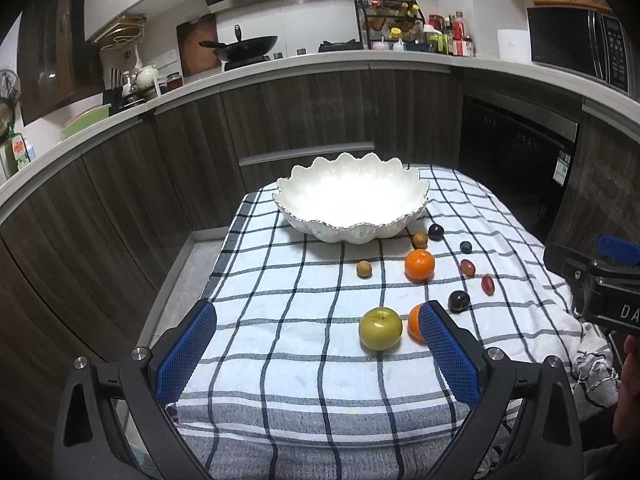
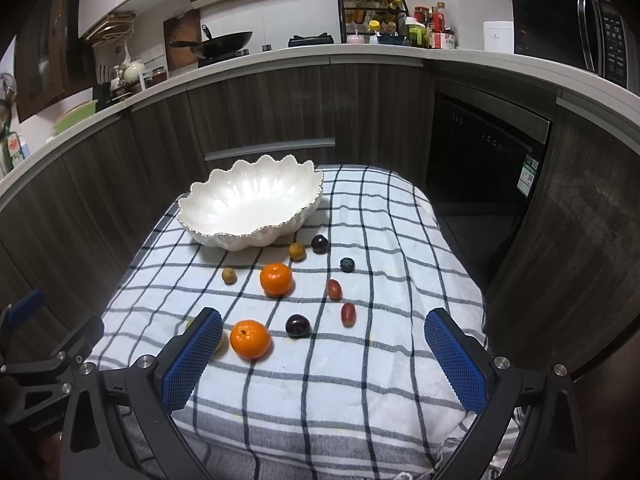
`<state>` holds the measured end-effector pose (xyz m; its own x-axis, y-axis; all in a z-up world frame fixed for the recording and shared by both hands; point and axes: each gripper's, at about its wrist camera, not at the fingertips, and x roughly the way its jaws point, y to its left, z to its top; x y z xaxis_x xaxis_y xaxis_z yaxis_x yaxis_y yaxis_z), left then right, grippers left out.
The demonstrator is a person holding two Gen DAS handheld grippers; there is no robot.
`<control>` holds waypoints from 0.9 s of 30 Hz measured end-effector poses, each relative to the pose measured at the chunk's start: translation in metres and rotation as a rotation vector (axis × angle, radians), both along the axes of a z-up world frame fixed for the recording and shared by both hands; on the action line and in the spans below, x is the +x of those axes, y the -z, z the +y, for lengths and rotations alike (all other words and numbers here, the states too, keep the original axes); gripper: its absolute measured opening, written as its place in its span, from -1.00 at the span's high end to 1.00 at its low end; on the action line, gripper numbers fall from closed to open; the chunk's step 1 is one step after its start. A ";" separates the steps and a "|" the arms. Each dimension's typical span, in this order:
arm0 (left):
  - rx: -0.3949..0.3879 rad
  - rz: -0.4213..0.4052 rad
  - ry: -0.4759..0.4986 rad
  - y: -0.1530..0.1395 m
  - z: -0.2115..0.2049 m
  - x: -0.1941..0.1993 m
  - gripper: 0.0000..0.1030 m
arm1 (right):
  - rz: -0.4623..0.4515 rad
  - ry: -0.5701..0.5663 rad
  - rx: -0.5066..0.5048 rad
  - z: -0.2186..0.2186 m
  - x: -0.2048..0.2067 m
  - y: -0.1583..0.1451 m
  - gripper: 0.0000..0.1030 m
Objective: Organize fruits
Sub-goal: 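Grasp the green apple with the left tool while the right tool grasps a dark plum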
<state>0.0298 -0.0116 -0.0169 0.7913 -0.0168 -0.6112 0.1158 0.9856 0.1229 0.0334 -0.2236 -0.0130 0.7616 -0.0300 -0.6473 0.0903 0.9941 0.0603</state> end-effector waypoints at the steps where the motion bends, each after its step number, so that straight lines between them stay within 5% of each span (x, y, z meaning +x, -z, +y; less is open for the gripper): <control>1: 0.006 0.004 0.001 0.001 -0.001 0.002 -1.00 | 0.003 0.001 0.001 0.000 0.002 0.001 -0.99; 27: 0.024 0.165 0.053 0.040 -0.018 0.054 -0.97 | 0.095 -0.056 0.026 0.001 0.057 0.033 -0.83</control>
<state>0.0838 -0.0293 -0.0566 0.6786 -0.0399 -0.7334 0.1882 0.9746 0.1211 0.0904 -0.2226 -0.0463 0.6971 0.0281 -0.7164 0.0416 0.9960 0.0796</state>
